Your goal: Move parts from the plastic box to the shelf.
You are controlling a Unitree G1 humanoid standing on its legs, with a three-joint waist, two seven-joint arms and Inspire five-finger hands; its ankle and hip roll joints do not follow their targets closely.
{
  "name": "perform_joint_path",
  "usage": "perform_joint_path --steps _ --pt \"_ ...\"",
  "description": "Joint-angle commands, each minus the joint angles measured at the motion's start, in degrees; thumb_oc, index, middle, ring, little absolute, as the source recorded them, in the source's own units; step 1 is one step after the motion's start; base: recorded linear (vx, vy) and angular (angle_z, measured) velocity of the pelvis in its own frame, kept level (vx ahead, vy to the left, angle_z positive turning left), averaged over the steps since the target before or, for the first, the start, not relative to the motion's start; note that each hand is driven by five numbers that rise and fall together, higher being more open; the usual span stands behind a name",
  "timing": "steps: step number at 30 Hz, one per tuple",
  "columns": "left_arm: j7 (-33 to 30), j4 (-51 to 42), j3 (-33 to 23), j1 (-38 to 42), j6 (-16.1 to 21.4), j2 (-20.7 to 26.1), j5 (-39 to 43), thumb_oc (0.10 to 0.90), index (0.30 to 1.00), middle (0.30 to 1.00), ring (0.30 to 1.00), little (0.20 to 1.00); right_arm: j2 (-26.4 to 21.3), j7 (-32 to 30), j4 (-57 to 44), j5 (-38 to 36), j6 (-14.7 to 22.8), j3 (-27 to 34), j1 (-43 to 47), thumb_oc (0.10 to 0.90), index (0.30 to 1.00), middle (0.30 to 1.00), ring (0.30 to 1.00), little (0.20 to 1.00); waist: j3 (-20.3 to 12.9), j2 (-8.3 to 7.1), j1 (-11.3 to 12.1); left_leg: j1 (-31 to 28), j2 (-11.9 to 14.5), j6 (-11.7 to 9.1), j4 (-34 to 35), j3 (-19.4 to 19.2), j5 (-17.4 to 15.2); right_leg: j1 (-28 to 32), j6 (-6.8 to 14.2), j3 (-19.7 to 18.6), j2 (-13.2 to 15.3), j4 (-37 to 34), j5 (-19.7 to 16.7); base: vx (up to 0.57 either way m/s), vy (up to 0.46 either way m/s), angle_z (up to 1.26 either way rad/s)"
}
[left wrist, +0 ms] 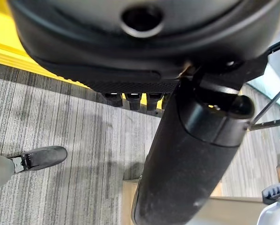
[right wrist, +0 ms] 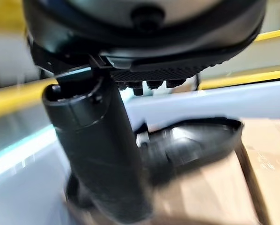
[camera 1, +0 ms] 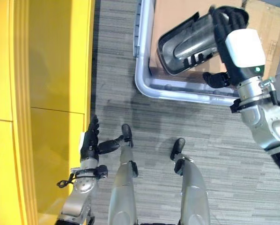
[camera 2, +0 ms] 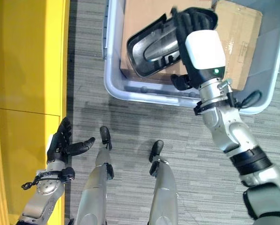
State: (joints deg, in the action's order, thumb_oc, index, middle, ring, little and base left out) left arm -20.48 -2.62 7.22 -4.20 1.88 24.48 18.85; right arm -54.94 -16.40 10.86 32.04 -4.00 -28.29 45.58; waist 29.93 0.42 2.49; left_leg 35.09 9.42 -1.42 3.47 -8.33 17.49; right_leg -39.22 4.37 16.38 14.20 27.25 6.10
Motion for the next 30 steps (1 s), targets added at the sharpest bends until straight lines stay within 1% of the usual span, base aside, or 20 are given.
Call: perform_joint_path --steps 1,2,3,4,5,6,7,14,15,16,24,26,29,30 --pt "0.6 -3.4 0.2 -0.7 5.6 2.8 -1.5 0.900 1.000 1.000 1.000 1.000 -5.9 -1.1 1.8 1.5 2.0 -3.1 12.7 0.900 1.000 1.000 1.000 1.000 -0.1 0.46 0.3 -7.8 4.3 -7.2 0.0 1.7 -6.2 6.1 3.7 0.9 0.4 -12.9 -7.7 0.00 0.000 0.00" --pt "0.7 -3.3 0.5 -0.7 5.6 2.8 -1.4 0.900 1.000 1.000 1.000 1.000 -6.2 -0.8 2.6 1.4 1.9 -4.0 13.5 0.900 1.000 1.000 1.000 1.000 -0.1 0.49 0.5 -7.6 4.2 -7.2 0.1 1.7 -6.1 6.0 3.7 1.0 0.5 -12.9 -7.7 0.06 -0.006 0.01" --pt "0.8 -2.9 0.8 -0.8 5.7 2.8 -1.3 0.900 1.000 1.000 1.000 1.000 -6.3 -0.3 3.9 1.3 2.0 -5.3 14.2 0.900 1.000 1.000 1.000 1.000 -0.1 0.66 0.6 -8.7 4.2 -7.7 0.2 2.1 -7.1 6.9 4.3 0.4 0.5 -12.5 -6.5 0.06 -0.005 0.03" --pt "0.8 -2.7 1.0 -0.6 5.9 2.8 -1.2 0.900 1.000 1.000 1.000 1.000 -6.4 -0.3 5.3 1.2 2.0 -6.4 15.0 0.900 1.000 1.000 1.000 1.000 -0.1 0.77 0.6 -8.6 4.2 -7.7 0.3 2.1 -7.0 6.8 4.3 0.5 0.5 -12.5 -6.5 0.00 0.002 0.04" --pt "0.8 -2.7 0.8 -0.3 5.9 2.7 -1.2 0.900 1.000 1.000 1.000 1.000 -6.4 -0.5 5.5 1.2 2.0 -6.6 15.5 0.900 1.000 1.000 1.000 1.000 -0.1 0.77 0.6 -7.3 4.2 -7.2 0.2 1.7 -6.0 5.7 3.7 1.1 0.6 -12.8 -7.7 -0.06 0.007 0.04" --pt "0.8 -2.5 1.0 -0.1 6.0 2.8 -1.1 0.900 1.000 1.000 1.000 1.000 -6.6 -0.2 6.7 1.0 2.1 -7.9 16.7 0.900 1.000 1.000 1.000 1.000 -0.1 0.86 0.7 -7.2 4.2 -7.2 0.2 1.6 -6.0 5.5 3.7 1.1 0.6 -12.7 -7.7 0.01 -0.002 0.04" --pt "0.9 -2.2 1.4 -0.2 6.0 2.7 -0.9 0.900 1.000 1.000 1.000 1.000 -6.5 0.0 7.6 0.8 2.2 -8.9 17.0 0.900 1.000 1.000 1.000 1.000 -0.1 0.96 0.6 -8.4 4.2 -7.7 0.4 2.0 -7.0 6.4 4.4 0.5 0.6 -12.2 -6.4 0.07 -0.008 0.03" --pt "1.1 -1.3 2.1 0.5 6.5 2.7 -0.2 0.900 1.000 1.000 1.000 1.000 -6.9 1.2 14.0 -0.2 2.3 -13.9 21.0 0.900 1.000 1.000 1.000 1.000 -0.1 1.54 1.0 -7.4 4.0 -7.8 0.6 2.1 -6.8 5.1 4.3 0.8 1.0 -11.6 -6.2 0.01 -0.002 0.00" --pt "0.9 -1.1 2.3 0.7 6.9 3.1 -0.1 0.900 1.000 1.000 1.000 1.000 -7.5 1.0 15.6 0.7 2.0 -16.0 23.5 0.900 1.000 1.000 1.000 1.000 -0.1 1.73 1.2 -6.9 4.1 -7.9 0.7 2.0 -6.7 4.4 4.4 0.7 1.1 -11.4 -6.2 0.00 0.000 0.00" --pt "0.8 -1.1 2.2 0.7 7.0 3.2 0.0 0.900 1.000 1.000 1.000 1.000 -7.6 0.8 15.8 1.0 2.0 -16.8 24.5 0.900 1.000 1.000 1.000 1.000 -0.1 1.76 1.2 -6.8 4.1 -7.9 0.7 1.9 -6.7 4.2 4.4 0.7 1.1 -11.3 -6.2 0.00 0.000 0.00" --pt "0.6 -0.9 2.5 1.3 7.3 3.3 -0.1 0.900 1.000 1.000 1.000 1.000 -8.5 -0.1 17.8 3.0 1.6 -20.9 29.9 0.900 1.000 1.000 1.000 1.000 -0.1 2.21 1.3 -5.6 4.0 -7.9 1.0 2.0 -6.5 2.4 4.4 0.5 1.1 -10.8 -6.1 0.01 -0.002 0.00" --pt "0.6 -1.3 2.7 1.2 7.6 3.9 -0.2 0.900 1.000 1.000 1.000 1.000 -9.3 -0.2 21.0 5.7 1.0 -24.2 32.0 0.900 1.000 1.000 1.000 1.000 -0.1 2.49 1.5 -4.6 3.9 -7.9 0.9 2.1 -6.5 1.2 4.4 0.4 1.2 -10.4 -5.9 0.04 -0.014 0.02" --pt "0.7 -1.2 2.7 1.2 7.8 3.8 0.0 0.900 1.000 1.000 1.000 1.000 -9.3 0.1 23.3 6.6 0.8 -26.1 33.3 0.900 1.000 1.000 1.000 1.000 -0.1 2.98 1.5 -4.0 3.7 -7.8 0.9 2.1 -6.5 0.2 4.4 0.3 1.4 -10.0 -5.8 0.01 0.001 0.01" --pt "0.6 -1.0 2.9 1.3 7.9 3.7 0.0 0.900 1.000 1.000 1.000 1.000 -8.7 -0.2 26.0 6.1 0.5 -26.2 33.3 0.900 1.000 1.000 1.000 1.000 -0.1 3.26 1.6 -3.6 3.6 -7.8 1.1 2.1 -6.4 -0.5 4.4 0.3 1.4 -9.7 -5.8 0.04 -0.008 0.03"
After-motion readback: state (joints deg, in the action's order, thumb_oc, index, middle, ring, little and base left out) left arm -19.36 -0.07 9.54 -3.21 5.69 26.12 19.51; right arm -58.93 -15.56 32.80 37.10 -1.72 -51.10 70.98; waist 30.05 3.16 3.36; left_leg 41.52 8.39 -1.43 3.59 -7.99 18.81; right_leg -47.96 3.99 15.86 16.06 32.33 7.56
